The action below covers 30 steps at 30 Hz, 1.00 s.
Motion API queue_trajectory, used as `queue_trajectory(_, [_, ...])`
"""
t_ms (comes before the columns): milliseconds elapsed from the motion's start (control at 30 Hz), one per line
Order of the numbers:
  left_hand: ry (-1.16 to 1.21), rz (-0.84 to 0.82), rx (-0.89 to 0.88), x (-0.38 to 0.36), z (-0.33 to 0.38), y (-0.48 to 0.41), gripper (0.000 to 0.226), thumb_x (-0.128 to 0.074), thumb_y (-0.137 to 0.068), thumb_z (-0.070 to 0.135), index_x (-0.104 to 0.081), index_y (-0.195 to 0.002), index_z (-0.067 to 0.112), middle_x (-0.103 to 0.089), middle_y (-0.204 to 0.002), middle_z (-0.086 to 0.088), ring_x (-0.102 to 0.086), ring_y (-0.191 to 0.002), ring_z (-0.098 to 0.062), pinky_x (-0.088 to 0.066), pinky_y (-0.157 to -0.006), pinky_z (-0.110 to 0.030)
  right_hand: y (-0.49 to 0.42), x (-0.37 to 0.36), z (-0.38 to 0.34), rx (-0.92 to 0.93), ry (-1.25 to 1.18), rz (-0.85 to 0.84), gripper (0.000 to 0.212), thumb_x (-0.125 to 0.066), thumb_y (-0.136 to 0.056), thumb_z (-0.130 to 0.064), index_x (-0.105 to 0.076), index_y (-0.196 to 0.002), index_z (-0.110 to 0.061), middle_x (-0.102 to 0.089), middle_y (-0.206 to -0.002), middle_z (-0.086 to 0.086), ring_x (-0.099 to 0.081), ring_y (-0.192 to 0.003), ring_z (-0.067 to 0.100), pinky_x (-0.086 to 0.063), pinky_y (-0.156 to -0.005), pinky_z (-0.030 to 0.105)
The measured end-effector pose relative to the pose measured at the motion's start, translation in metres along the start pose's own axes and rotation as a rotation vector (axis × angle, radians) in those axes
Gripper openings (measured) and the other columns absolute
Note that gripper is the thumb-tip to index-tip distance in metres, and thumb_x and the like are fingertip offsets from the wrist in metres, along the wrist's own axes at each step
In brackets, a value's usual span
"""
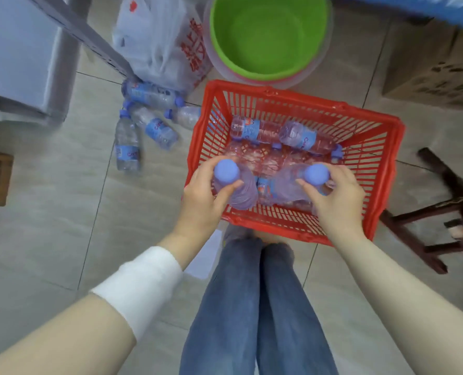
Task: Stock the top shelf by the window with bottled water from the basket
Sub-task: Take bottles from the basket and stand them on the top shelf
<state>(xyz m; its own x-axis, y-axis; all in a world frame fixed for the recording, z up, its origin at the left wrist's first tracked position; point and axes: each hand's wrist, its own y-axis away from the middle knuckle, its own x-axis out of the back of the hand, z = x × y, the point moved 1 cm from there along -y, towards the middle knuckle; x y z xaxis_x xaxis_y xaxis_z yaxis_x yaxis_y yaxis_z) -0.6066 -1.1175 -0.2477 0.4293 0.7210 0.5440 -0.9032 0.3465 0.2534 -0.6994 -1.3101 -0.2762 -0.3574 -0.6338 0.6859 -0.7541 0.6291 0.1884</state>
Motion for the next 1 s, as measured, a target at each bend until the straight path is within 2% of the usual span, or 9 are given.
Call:
queue_trajectory(133, [0.148,0.093,-0.078,0.065,0.105,0.054,0.033,-0.059,-0.084,0.031,-0.053,-0.115,0.022,-0.062,-0.118,-0.005,-0.058,-0.112,-0.021,-0.048,-0.095,-0.047,0.037,0.105,-0.086,0.040,-0.057,0.075,0.029,-0.075,-0.073,-0.019,-0.066,-0.098,-0.006,-0.058,-0.091,0.001,-0.045,-0.083,-0.001,-0.031,-0.075,-0.002])
queue_trajectory(233, [0.277,0.138,-0.104,0.124,0.192,0.096,0.032,-0.057,-0.084,0.045,-0.048,-0.113,0.038,-0.062,-0.118,0.006,-0.060,-0.110,-0.010,-0.048,-0.095,-0.028,0.067,0.189,-0.156,0.068,-0.122,0.128,0.030,-0.074,-0.073,-0.024,-0.066,-0.099,-0.013,-0.061,-0.093,-0.003,-0.053,-0.086,0.003,-0.037,-0.078,0.004])
queue_trajectory(333, [0.424,0.201,-0.143,0.177,0.261,0.134,0.036,-0.056,-0.081,0.052,-0.048,-0.113,0.037,-0.064,-0.113,0.017,-0.060,-0.109,-0.004,-0.044,-0.095,-0.018,0.095,0.259,-0.227,0.062,-0.330,0.132,0.031,-0.074,-0.075,-0.016,-0.062,-0.104,-0.021,-0.065,-0.100,-0.005,-0.060,-0.091,0.004,-0.046,-0.078,0.009])
queue_trajectory(433, [0.574,0.258,-0.200,0.224,0.308,0.161,0.034,-0.059,-0.081,0.041,-0.048,-0.111,0.028,-0.067,-0.105,0.021,-0.060,-0.103,0.002,-0.044,-0.091,-0.014,0.117,0.314,-0.288,0.105,-0.503,0.136,0.031,-0.071,-0.076,-0.005,-0.059,-0.097,-0.025,-0.069,-0.088,-0.023,-0.061,-0.085,-0.009,-0.047,-0.074,0.007])
queue_trajectory(500, [0.634,0.276,-0.235,0.254,0.328,0.174,0.028,-0.061,-0.084,0.029,-0.048,-0.108,0.025,-0.069,-0.100,0.021,-0.061,-0.098,0.003,-0.046,-0.088,-0.014,0.130,0.340,-0.322,0.155,-0.548,0.144,0.033,-0.072,-0.075,-0.005,-0.058,-0.090,-0.030,-0.069,-0.083,-0.022,-0.061,-0.081,-0.010,-0.047,-0.072,0.007])
queue_trajectory(600, [0.682,0.251,-0.285,0.296,0.355,0.187,0.025,-0.059,-0.085,0.018,-0.049,-0.108,0.022,-0.068,-0.100,0.008,-0.061,-0.095,-0.001,-0.047,-0.085,-0.014,0.149,0.369,-0.372,0.249,-0.579,0.198,0.028,-0.076,-0.072,-0.015,-0.061,-0.087,-0.033,-0.066,-0.094,-0.003,-0.061,-0.091,0.009,-0.047,-0.072,0.009])
queue_trajectory(667, [0.688,0.187,-0.330,0.319,0.372,0.196,0.028,-0.060,-0.083,0.018,-0.050,-0.109,0.021,-0.066,-0.102,0.005,-0.062,-0.093,0.000,-0.047,-0.083,-0.013,0.161,0.383,-0.402,0.270,-0.662,0.242,0.024,-0.080,-0.064,-0.036,-0.067,-0.084,-0.037,-0.066,-0.092,-0.008,-0.059,-0.093,0.015,-0.047,-0.075,0.014])
queue_trajectory(767, [0.648,0.167,-0.409,0.350,0.395,0.203,0.024,-0.060,-0.080,0.023,-0.055,-0.102,0.030,-0.071,-0.092,0.018,-0.062,-0.091,0.000,-0.047,-0.079,-0.012,0.172,0.402,-0.439,0.268,-0.791,0.297,0.053,-0.080,-0.048,-0.061,-0.068,-0.089,-0.030,-0.065,-0.087,-0.011,-0.056,-0.084,0.012,-0.045,-0.077,0.024])
queue_trajectory(1000, [0.673,0.203,-0.581,0.413,0.471,0.194,0.030,-0.057,-0.080,0.028,-0.056,-0.108,0.018,-0.064,-0.092,0.016,-0.062,-0.095,-0.015,-0.050,-0.094,-0.033,0.169,0.440,-0.521,0.289,-0.861,0.289,0.023,-0.073,-0.073,-0.022,-0.064,-0.094,-0.025,-0.067,-0.082,-0.011,-0.062,-0.075,0.003,-0.052,-0.074,0.022])
